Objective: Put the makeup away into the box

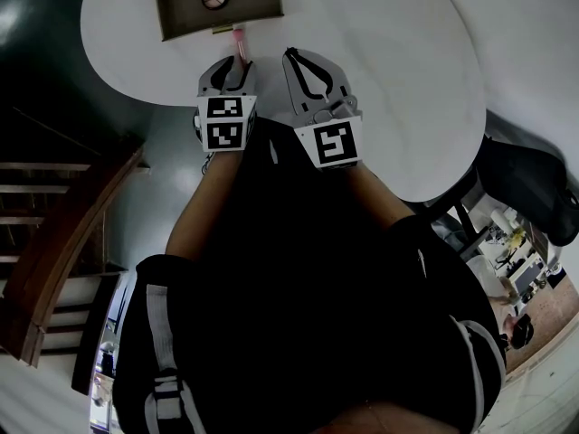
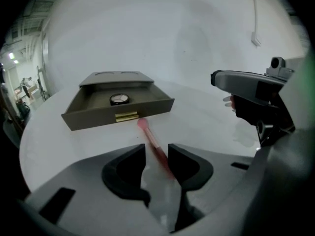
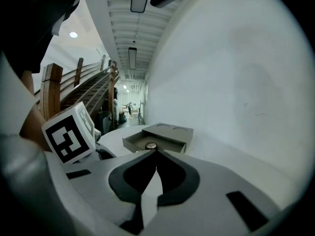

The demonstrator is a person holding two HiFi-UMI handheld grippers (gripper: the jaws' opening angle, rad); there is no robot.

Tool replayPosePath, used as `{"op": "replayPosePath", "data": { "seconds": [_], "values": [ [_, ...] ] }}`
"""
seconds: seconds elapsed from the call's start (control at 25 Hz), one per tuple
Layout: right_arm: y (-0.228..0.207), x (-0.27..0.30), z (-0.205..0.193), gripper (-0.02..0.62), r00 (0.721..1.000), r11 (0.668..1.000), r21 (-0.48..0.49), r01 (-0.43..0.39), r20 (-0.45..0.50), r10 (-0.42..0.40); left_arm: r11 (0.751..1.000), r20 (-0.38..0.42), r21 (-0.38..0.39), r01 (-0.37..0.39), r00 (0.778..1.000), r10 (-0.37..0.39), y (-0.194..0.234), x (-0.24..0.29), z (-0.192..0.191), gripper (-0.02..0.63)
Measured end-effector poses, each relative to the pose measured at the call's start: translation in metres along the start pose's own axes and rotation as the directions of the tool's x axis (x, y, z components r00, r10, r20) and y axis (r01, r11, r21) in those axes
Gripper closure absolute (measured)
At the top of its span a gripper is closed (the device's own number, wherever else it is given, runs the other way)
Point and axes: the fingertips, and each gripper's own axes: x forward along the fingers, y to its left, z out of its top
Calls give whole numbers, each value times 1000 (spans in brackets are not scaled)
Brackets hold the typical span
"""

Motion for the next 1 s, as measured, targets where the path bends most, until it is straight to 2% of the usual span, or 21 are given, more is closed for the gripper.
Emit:
{"op": "replayPosePath", "data": {
  "seconds": [0.12, 0.24, 0.4, 0.56, 0.92, 1.0],
  "values": [
    [0, 1, 1, 572, 1000, 1000, -1, 0, 0, 0, 1000, -7, 23, -9, 1000, 9, 7, -1, -1, 513],
    [1, 2, 2, 572, 1000, 1000, 1, 1, 1, -1, 1000, -1, 9, -3, 1000, 3, 12, -2, 1, 555],
    [1, 4, 3, 572, 1000, 1000, 0, 4, 4, -4, 1000, -13, 11, 9, 1000, -9, 13, -3, -1, 557],
    [1, 5, 10, 572, 1000, 1000, -5, 8, 15, -8, 1000, 16, 12, 22, 1000, -22, 11, -11, 7, 557],
    [-1, 8, 29, 572, 999, 1000, -17, 21, 50, -20, 999, 169, 14, 34, 985, -36, 7, -45, 61, 557],
    [-3, 9, 32, 572, 998, 1000, -13, 28, 55, -27, 999, 181, 16, 38, 983, -40, 7, -48, 67, 557]
  ]
}}
